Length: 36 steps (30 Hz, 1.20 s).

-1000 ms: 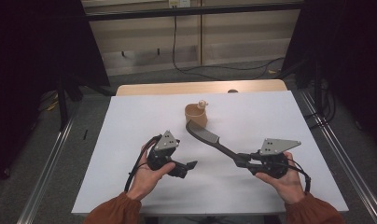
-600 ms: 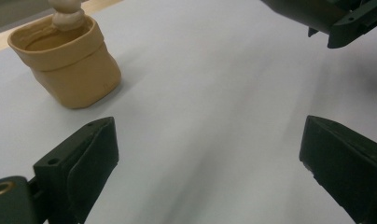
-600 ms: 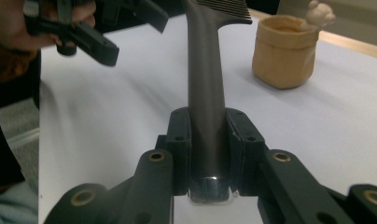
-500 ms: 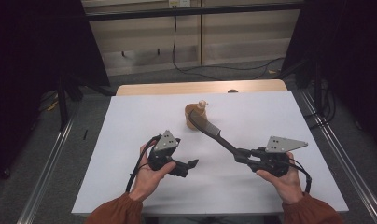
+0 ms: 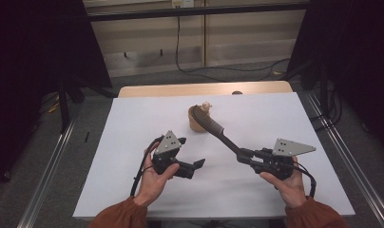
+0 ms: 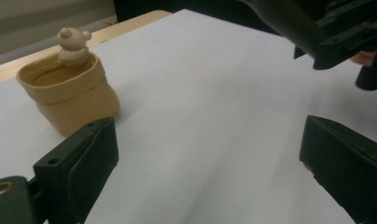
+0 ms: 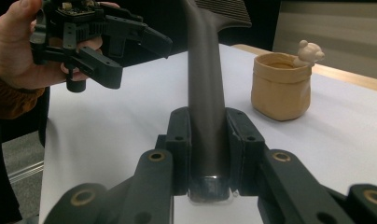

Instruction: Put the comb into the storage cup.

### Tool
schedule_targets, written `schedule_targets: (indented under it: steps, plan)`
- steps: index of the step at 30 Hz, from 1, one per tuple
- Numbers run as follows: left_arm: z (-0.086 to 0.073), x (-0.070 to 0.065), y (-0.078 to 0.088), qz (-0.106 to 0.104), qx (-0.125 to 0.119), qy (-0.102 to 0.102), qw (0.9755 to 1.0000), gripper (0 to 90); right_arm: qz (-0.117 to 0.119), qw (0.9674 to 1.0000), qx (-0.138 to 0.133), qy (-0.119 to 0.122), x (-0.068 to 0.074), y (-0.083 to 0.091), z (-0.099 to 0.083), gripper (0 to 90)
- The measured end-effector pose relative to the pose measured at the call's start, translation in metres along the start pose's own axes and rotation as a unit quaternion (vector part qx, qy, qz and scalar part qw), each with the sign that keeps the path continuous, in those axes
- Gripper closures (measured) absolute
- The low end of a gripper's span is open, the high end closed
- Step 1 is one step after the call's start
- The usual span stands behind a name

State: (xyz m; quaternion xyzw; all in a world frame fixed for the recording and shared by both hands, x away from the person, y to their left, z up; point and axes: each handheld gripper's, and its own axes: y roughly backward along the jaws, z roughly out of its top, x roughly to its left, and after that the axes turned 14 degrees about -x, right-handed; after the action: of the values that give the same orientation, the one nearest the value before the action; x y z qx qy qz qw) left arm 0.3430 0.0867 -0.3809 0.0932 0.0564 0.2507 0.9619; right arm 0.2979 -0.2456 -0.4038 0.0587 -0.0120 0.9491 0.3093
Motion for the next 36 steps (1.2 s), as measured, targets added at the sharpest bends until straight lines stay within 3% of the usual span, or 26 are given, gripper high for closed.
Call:
schedule_targets:
  steps: [4,8,9,12,15,18,21,24,27,31,36]
  plan:
    - [0.001,-0.003,-0.002,-0.006,-0.03,-0.004,0.9995,4.3,0.002,1.0,-0.009,-0.001,0.0,0.0,0.001,72.8]
    - [0.003,-0.007,-0.008,-0.014,-0.059,0.011,0.9981,4.0,0.007,0.9999,-0.014,0.001,0.001,-0.001,0.0,72.8]
    - [0.004,-0.008,-0.01,-0.015,-0.065,0.004,0.9978,4.0,0.007,0.9999,-0.014,0.001,0.0,-0.001,0.0,72.8]
    - [0.005,-0.013,-0.016,-0.011,-0.068,-0.002,0.9976,4.7,0.01,0.9999,-0.012,0.004,0.0,-0.003,-0.002,72.8]
    - [0.007,-0.016,-0.023,-0.024,-0.071,0.0,0.9972,5.7,0.01,0.9999,-0.012,0.004,-0.001,-0.004,-0.003,72.8]
    - [0.008,-0.018,-0.027,-0.03,-0.091,0.004,0.9954,6.2,0.011,0.9998,-0.016,0.007,-0.001,-0.004,-0.002,72.8]
    - [0.011,-0.021,-0.032,-0.051,-0.11,0.025,0.9923,6.1,0.011,0.9998,-0.018,0.007,0.0,-0.004,-0.002,72.8]
    - [0.014,-0.025,-0.038,-0.058,-0.112,0.026,0.9916,5.5,0.013,0.9997,-0.017,0.007,0.001,-0.004,-0.002,72.8]
    - [0.014,-0.026,-0.043,-0.073,-0.119,0.038,0.9894,4.7,0.015,0.9997,-0.017,0.005,0.001,-0.005,-0.002,72.8]
    - [0.015,-0.027,-0.048,-0.077,-0.122,0.048,0.9884,10.5,0.018,0.9996,-0.02,0.006,0.001,-0.005,-0.002,72.8]
    - [0.014,-0.028,-0.052,-0.07,-0.122,0.075,0.9872,17.0,0.015,0.9997,-0.021,0.007,0.002,-0.004,-0.001,72.8]
